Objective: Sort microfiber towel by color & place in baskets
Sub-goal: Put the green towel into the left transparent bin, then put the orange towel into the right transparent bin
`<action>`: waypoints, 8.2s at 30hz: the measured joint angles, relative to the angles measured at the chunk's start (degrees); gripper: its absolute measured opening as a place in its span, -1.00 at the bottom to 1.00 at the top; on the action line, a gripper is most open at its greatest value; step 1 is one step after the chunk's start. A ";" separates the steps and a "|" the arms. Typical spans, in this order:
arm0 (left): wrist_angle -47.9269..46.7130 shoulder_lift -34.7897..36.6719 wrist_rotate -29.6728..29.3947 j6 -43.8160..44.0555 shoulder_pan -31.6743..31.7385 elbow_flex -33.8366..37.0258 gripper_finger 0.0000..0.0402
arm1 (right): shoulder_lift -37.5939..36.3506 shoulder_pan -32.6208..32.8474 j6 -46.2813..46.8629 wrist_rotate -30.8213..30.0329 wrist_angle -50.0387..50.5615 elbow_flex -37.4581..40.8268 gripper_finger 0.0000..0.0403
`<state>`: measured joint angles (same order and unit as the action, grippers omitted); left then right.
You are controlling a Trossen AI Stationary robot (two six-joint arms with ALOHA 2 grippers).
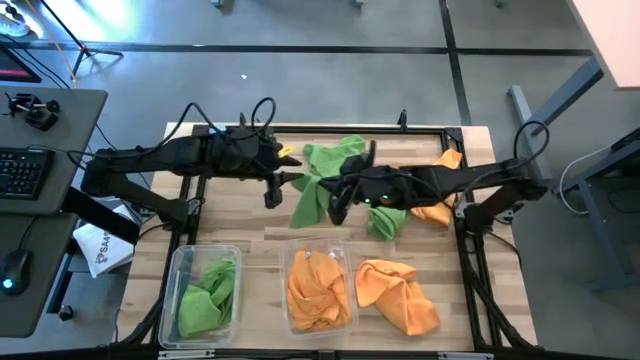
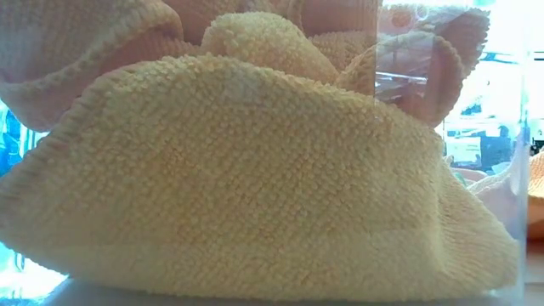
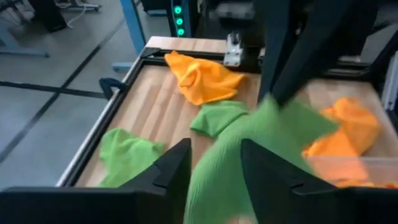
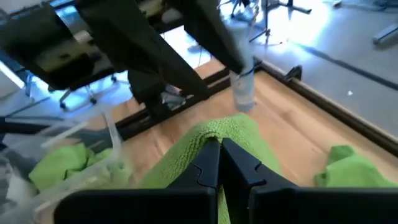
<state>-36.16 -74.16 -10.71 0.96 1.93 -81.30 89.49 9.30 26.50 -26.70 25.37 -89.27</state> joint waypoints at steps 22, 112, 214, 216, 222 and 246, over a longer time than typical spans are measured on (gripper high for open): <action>7.18 -7.19 4.97 -1.56 -4.78 -0.09 0.09 | 0.20 2.43 -10.49 3.78 -11.01 0.09 -1.00; -21.18 -12.93 -6.45 55.88 -69.26 20.64 -1.00 | -3.65 17.44 9.51 -4.85 25.83 0.15 -0.57; -47.22 -12.95 2.33 62.60 -64.12 -3.69 0.19 | -3.63 17.38 9.05 -4.38 26.31 0.15 -0.57; -49.70 -12.93 2.09 61.93 -64.12 -6.37 0.19 | -3.63 17.38 9.05 -4.40 26.31 0.15 -0.57; -51.98 -12.90 0.31 61.98 -64.14 -9.07 0.19 | -3.63 17.38 9.23 -4.40 26.31 0.15 -0.57; -37.92 4.34 -34.93 38.11 -54.32 -1.60 -0.96 | -3.63 16.54 15.48 -5.24 26.26 0.15 -0.57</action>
<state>-74.08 -69.83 -45.64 39.07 -52.40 -82.90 85.86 25.84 41.98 -31.94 51.64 -89.12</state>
